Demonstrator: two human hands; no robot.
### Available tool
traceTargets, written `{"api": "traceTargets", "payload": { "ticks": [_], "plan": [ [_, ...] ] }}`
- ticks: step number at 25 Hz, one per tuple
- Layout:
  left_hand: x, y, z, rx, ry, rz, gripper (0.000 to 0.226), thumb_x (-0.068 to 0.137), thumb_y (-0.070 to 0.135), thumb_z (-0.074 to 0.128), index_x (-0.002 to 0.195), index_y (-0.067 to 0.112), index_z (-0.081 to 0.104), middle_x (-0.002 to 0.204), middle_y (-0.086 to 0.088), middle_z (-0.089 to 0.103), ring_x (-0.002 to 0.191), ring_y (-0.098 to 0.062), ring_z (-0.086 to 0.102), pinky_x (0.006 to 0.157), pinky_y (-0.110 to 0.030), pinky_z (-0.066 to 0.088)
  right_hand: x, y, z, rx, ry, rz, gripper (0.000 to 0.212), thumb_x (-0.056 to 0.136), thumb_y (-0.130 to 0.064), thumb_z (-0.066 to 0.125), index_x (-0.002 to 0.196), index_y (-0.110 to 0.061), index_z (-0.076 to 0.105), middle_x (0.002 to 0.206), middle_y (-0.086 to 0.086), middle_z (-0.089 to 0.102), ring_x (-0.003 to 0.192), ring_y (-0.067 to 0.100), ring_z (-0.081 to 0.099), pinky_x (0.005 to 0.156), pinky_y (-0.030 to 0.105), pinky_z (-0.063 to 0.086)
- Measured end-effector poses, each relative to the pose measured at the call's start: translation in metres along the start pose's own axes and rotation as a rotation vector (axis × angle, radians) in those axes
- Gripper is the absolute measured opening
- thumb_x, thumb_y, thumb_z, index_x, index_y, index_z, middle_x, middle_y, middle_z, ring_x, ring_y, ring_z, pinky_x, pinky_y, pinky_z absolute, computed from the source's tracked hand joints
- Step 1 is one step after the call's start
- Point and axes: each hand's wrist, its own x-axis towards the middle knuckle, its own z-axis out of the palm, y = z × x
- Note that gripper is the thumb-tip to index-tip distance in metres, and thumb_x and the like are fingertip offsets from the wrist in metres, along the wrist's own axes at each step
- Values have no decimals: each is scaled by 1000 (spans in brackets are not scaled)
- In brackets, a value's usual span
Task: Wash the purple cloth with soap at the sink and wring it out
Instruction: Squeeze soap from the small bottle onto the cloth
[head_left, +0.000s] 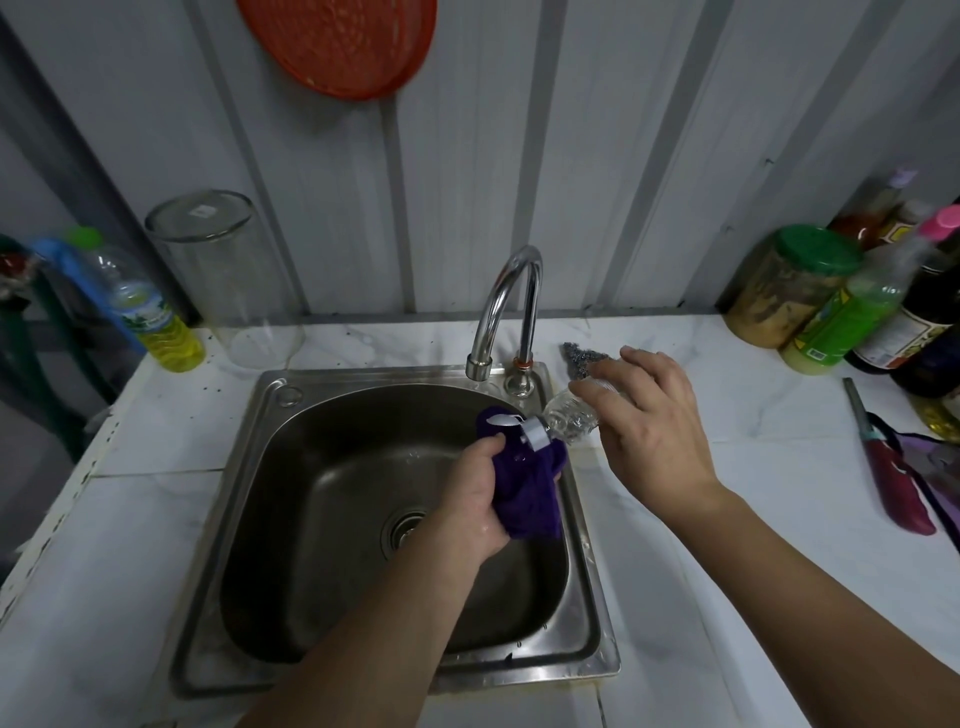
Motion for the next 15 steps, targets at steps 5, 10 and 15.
{"api": "traceTargets", "payload": {
  "ticks": [5, 10, 15],
  "plan": [
    [5, 1, -6, 105, -65, 34, 45, 87, 41, 71, 121, 11, 68, 109, -16, 79, 91, -30, 77, 75, -40, 58, -11, -2, 8, 248, -101, 233, 41, 80, 2, 73, 121, -8, 69, 121, 13, 65, 115, 37, 57, 99, 49, 47],
    [5, -1, -11, 150, -100, 128, 63, 59, 25, 89, 116, 8, 71, 96, -13, 81, 75, -21, 78, 54, -31, 60, -59, 5, 24, 455, -90, 680, 41, 84, -6, 76, 123, -8, 63, 117, 14, 65, 107, 30, 61, 87, 28, 42],
    [8, 1, -25, 255, 11, 221, 44, 70, 29, 85, 109, 15, 71, 88, -8, 82, 79, -24, 78, 56, -32, 59, -114, 38, 34, 434, -192, 1178, 32, 88, -23, 72, 111, -5, 60, 102, 20, 71, 96, 41, 67, 76, 40, 49]
  ]
}}
